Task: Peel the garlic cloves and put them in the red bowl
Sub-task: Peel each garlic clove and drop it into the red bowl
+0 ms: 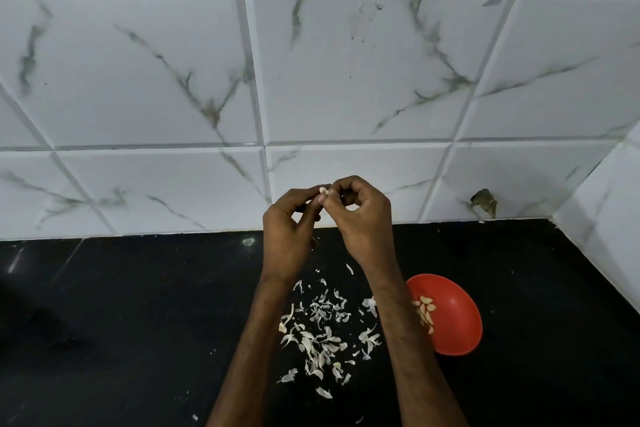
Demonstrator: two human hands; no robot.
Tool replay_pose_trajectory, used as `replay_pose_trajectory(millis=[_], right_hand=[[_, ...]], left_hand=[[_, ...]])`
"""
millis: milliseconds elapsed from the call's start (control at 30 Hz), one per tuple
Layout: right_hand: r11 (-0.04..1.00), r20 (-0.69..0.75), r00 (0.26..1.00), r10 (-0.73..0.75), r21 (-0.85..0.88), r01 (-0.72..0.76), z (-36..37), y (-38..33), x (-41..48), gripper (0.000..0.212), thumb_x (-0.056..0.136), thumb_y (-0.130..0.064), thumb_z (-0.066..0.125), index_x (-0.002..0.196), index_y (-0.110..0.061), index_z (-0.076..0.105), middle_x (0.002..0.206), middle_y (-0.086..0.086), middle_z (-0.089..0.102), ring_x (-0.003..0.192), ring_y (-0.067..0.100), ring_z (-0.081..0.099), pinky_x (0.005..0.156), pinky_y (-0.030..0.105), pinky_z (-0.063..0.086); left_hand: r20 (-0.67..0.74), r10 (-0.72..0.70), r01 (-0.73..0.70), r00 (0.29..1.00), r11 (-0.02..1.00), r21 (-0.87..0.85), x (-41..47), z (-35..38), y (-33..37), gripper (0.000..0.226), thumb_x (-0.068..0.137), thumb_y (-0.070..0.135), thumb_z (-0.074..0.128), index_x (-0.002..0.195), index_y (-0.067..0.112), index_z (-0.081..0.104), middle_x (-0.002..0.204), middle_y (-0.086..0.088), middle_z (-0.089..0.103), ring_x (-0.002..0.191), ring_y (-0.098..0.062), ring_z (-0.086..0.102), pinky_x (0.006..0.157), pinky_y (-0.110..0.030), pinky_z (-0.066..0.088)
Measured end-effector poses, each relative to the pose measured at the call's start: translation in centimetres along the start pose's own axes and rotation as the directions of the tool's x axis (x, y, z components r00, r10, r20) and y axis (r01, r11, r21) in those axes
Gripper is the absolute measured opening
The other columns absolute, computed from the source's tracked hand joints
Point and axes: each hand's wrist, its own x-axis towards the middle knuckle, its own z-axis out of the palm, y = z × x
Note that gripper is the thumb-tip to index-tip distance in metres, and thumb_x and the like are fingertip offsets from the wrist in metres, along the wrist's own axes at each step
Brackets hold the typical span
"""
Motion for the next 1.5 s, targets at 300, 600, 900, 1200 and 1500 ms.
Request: replay_pose_trajectory(millis=[300, 600, 900, 1200, 1500], right_hand=[[0.975, 0.087, 0.983, 0.162, 0.141, -0.173, 0.7, -0.2, 0.1, 0.017, 0.093, -0.010, 0.063, 0.077, -0.017, 0.062, 0.063, -0.008, 0.062, 0.064, 0.010, 0.060, 0.053, 0.028, 0.046], [0.954, 0.089, 0.972, 0.219, 0.192, -0.232, 0.3, 0.1, 0.4, 0.012, 0.099, -0.015, 0.058, 0.096, -0.011, 0.069, 0.086, 0.001, 0.068, 0.072, 0.012, 0.064, 0.052, 0.029, 0.049], [0.991, 0.018, 0.998, 0.058, 0.122, -0.060, 1.5, 0.2, -0.4, 0.017, 0.088, -0.021, 0.080, 0.096, -0.011, 0.068, 0.086, -0.003, 0.072, 0.075, 0.014, 0.070, 0.063, 0.041, 0.063], [0.896, 0.001, 0.991, 0.131, 0.428, -0.119, 1.4, 0.9, 0.0, 0.010, 0.092, 0.006, 0.067, 0.088, -0.002, 0.071, 0.072, 0.006, 0.068, 0.071, 0.017, 0.067, 0.071, 0.039, 0.063], [0.967, -0.027, 0.998, 0.048, 0.250, -0.040, 1.2, 1.1, 0.1, 0.002, 0.094, -0.009, 0.070, 0.092, -0.008, 0.071, 0.090, 0.005, 0.073, 0.085, 0.023, 0.072, 0.065, 0.031, 0.061]], left_hand=[[-0.023, -0.155, 0.133, 0.988, 0.905, -0.404, 0.1, 0.0, 0.4, 0.016, 0.091, 0.015, 0.069, 0.105, 0.011, 0.075, 0.094, -0.005, 0.071, 0.072, -0.013, 0.058, 0.048, -0.026, 0.048], [-0.086, -0.199, 0.143, 0.976, 0.888, -0.436, 0.4, -0.8, 0.1, 0.020, 0.093, 0.012, 0.068, 0.112, 0.008, 0.074, 0.101, -0.005, 0.073, 0.073, -0.011, 0.057, 0.047, -0.024, 0.047], [-0.114, -0.179, 0.126, 0.977, 0.921, -0.369, 0.3, -0.3, -0.2, 0.018, 0.094, 0.009, 0.067, 0.111, 0.005, 0.074, 0.088, -0.003, 0.073, 0.072, -0.008, 0.064, 0.048, -0.026, 0.051], [-0.082, -0.206, 0.155, 0.975, 0.898, -0.412, 0.2, 0.2, 0.0, 0.013, 0.096, 0.005, 0.063, 0.104, 0.002, 0.073, 0.097, 0.000, 0.078, 0.076, -0.008, 0.068, 0.043, -0.024, 0.050], [-0.007, -0.181, 0.169, 0.983, 0.931, -0.324, 0.3, -0.3, -0.4, 0.021, 0.101, 0.013, 0.058, 0.110, -0.001, 0.071, 0.094, -0.005, 0.072, 0.073, -0.008, 0.057, 0.046, -0.026, 0.047]])
